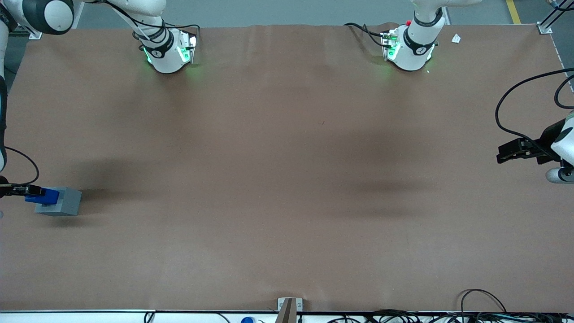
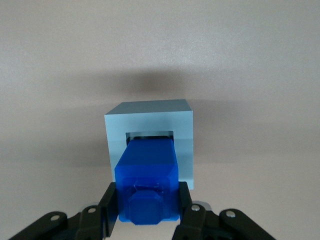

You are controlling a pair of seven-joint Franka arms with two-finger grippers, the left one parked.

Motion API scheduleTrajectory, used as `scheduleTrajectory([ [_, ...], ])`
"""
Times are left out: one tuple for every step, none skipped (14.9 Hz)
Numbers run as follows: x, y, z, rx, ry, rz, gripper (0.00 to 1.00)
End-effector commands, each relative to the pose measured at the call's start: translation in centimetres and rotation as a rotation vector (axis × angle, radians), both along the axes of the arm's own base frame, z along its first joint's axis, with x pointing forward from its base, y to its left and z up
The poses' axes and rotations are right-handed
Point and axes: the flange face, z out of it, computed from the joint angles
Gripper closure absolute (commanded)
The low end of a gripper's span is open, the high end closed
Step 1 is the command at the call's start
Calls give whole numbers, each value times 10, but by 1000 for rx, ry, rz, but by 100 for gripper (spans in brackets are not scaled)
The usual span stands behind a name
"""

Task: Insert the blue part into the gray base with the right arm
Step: 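Lower the blue block into the gray base's opening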

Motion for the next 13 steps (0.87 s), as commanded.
scheduleTrajectory([
  [6,0,-4,-6,-6,20,100],
  [7,-1,-5,-7,-8,20,100],
  [7,-1,-6,-7,-8,21,100],
  [8,0,-7,-7,-6,22,100],
  [8,0,-7,-7,-7,22,100],
  [9,1,-9,-7,-6,25,100],
  [10,1,-9,-9,-10,25,99],
  [11,0,-9,-13,-20,26,99],
  [11,1,-10,-13,-20,27,99],
  [11,1,-12,-12,-17,27,99],
  [11,1,-15,-10,-13,33,99],
  [11,1,-15,-9,-13,48,94],
  [10,1,-16,-7,-11,57,80],
])
